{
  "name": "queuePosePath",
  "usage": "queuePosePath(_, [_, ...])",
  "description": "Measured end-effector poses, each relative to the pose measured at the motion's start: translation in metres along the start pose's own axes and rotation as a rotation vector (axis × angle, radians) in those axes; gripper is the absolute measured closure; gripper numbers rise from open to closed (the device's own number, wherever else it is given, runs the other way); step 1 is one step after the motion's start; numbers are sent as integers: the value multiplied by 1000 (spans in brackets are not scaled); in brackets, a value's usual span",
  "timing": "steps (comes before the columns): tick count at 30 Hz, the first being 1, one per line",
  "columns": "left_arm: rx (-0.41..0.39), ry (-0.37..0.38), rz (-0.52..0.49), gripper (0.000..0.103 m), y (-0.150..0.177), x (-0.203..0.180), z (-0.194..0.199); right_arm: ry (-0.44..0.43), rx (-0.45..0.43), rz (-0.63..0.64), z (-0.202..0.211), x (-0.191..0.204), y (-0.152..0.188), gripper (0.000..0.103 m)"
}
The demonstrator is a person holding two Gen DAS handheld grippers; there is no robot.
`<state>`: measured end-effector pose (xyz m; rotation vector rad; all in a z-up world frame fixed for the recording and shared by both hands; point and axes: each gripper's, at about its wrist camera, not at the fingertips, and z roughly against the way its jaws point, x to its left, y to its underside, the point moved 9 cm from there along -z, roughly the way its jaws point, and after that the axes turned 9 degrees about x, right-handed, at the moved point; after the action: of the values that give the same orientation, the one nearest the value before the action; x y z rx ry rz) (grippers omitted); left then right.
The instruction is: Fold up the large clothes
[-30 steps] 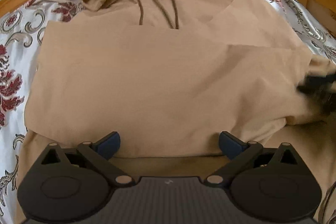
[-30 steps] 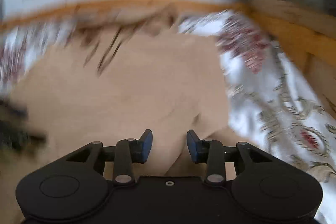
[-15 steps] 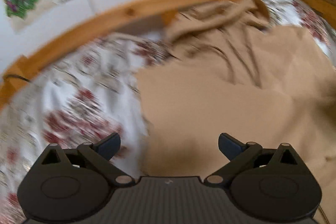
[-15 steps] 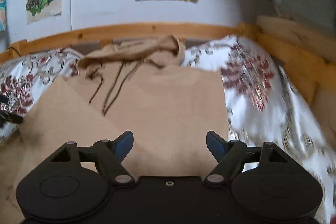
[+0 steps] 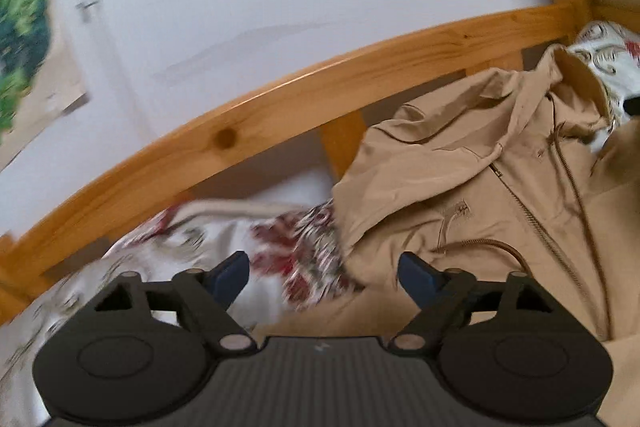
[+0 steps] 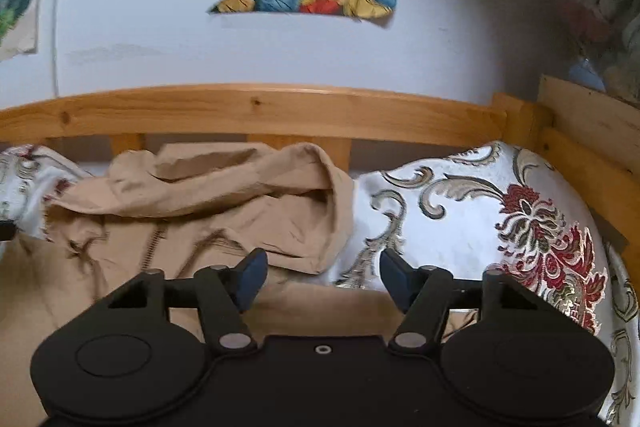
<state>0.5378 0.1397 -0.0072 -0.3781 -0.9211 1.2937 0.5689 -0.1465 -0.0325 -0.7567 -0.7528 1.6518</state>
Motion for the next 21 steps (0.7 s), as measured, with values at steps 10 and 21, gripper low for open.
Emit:
queuePosePath(10, [-76, 35, 144, 100, -13, 3, -23, 66, 61, -156, -59, -11, -32, 81])
queuePosePath(21, [-142, 121, 282, 101, 44, 20, -5, 89, -166, 28, 8, -12, 35, 101])
